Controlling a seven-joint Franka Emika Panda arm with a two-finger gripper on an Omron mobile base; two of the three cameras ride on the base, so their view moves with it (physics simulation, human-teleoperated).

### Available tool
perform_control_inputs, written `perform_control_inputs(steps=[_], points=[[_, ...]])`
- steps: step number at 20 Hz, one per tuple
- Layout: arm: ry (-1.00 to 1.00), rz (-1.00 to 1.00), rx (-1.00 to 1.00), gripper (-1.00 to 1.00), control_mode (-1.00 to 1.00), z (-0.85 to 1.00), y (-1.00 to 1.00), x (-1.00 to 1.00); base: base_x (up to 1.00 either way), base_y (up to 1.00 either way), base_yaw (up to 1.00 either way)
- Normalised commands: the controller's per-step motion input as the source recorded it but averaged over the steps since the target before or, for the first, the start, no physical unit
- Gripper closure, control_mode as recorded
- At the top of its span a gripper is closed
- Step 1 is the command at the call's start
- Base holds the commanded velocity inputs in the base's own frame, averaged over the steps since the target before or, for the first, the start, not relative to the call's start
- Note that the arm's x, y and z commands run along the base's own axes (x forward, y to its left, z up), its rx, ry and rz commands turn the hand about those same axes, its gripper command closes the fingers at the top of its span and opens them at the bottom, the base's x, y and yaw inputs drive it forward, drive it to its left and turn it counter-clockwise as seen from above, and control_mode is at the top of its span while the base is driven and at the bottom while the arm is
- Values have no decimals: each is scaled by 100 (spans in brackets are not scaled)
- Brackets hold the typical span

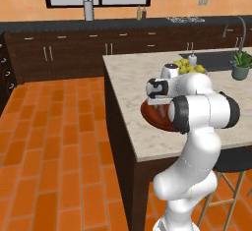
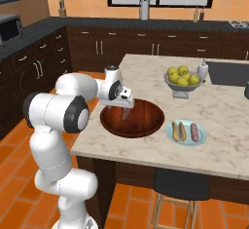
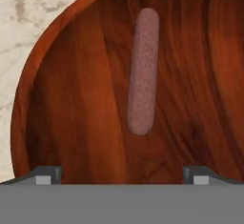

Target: Place one bun and one sausage from the bowl on each plate.

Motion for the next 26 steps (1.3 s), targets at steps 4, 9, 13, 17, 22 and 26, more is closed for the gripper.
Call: perform_control_inputs(steps=[4, 9, 13, 17, 22, 26], points=[[0, 0, 0, -100, -100, -32, -15, 61, 0, 0, 0], [0, 0, 0, -100, -100, -32, -16, 30, 0, 0, 0], [0, 0, 0, -100, -100, -39, -2, 0, 0, 0, 0], [0, 0, 0, -100, -100, -29, 0, 0, 0, 0, 0], [0, 0, 0, -100, -100, -24, 0, 0, 0, 0, 0], [0, 0, 0, 100, -100, -13, 0, 3, 0, 0, 0]])
